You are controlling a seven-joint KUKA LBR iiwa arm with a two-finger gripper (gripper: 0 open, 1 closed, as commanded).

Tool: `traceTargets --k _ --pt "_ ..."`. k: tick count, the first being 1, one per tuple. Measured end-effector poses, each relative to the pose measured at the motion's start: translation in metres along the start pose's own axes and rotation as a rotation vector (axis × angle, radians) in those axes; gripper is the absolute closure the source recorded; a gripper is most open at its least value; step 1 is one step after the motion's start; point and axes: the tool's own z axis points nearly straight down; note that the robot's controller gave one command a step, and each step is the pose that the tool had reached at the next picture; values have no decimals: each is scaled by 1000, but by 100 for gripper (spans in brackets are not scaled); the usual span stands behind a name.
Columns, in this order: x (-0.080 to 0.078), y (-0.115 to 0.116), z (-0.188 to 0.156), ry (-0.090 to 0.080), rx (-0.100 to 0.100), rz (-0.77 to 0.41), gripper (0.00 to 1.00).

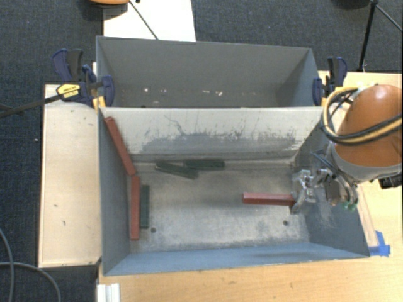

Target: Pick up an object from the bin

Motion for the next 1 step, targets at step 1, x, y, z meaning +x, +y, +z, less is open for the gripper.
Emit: traceTargets --k 1 --pt "0 0 0 0 0 -1 100"
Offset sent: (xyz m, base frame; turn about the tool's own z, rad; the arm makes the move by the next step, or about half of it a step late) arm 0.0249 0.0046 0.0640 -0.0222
